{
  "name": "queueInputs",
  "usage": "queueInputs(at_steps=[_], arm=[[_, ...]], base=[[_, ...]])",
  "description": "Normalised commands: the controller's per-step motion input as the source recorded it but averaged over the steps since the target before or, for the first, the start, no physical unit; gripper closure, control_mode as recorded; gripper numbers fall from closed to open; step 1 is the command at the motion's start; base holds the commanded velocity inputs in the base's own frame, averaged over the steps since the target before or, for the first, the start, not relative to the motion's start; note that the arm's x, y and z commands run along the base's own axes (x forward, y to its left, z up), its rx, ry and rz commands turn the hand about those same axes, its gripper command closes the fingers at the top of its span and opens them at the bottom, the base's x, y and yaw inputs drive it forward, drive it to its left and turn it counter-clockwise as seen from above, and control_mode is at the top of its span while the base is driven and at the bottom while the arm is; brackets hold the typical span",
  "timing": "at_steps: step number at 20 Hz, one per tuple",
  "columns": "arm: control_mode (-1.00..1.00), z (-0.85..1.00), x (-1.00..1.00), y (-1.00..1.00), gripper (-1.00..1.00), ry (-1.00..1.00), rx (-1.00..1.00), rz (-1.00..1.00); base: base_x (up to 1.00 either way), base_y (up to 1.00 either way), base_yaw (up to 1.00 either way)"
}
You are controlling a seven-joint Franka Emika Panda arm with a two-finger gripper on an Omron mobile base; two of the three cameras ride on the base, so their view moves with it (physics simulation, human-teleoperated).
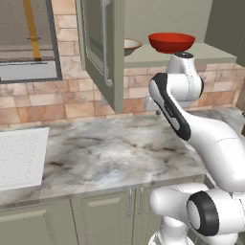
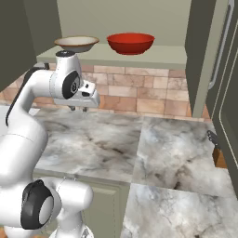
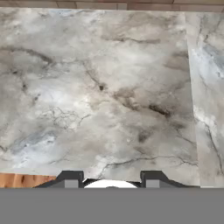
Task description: Pick up the bowls from the cabinet and place each bowl in front of a stool on the dining counter.
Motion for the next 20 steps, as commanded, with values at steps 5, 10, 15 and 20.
queueInputs(at_steps=[5, 10, 15, 20], arm=[[-1.00, 0.09, -0.29, -0.13, -1.00, -0.05, 0.01, -0.05], [-1.00, 0.42, -0.22, -0.42, -1.00, -0.11, 0.15, -0.18], [-1.00, 0.51, -0.08, -0.30, -1.00, -0.11, 0.22, -0.24], [-1.00, 0.60, -0.18, -0.25, -1.00, -0.02, 0.22, -0.33]], base=[[0.00, 0.00, 0.00], [0.00, 0.00, 0.00], [0.00, 0.00, 0.00], [0.00, 0.00, 0.00]])
